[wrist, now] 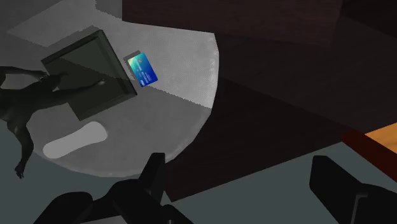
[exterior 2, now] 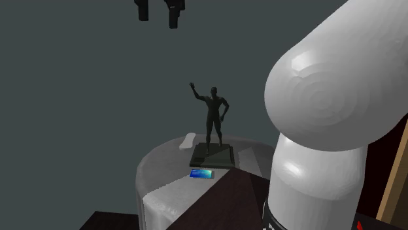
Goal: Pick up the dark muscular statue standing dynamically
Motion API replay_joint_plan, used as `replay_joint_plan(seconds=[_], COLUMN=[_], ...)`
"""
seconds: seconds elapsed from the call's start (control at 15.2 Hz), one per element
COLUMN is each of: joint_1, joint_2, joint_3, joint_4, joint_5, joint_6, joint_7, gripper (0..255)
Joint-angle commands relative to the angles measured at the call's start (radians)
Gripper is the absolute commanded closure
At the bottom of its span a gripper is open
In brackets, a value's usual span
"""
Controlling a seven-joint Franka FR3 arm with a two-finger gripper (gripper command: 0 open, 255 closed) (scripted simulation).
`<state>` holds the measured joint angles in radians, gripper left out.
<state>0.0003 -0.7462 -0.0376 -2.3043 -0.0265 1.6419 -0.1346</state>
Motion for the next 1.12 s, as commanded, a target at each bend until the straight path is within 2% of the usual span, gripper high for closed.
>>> replay_joint_plan(seconds=[0.0, 0.53, 1.06], joint_1=[0.0, -0.045, -0.069], joint_2=[0.0, 0.105, 0.292], joint_3=[0.0, -0.174, -0.348], joint_4=[0.0, -0.02, 0.038], joint_5=[0.0, -0.074, -0.1], joint_6=[0.0, 0.11, 0.223], joint_7=[0.0, -0.192, -0.391], gripper=[0, 0, 0])
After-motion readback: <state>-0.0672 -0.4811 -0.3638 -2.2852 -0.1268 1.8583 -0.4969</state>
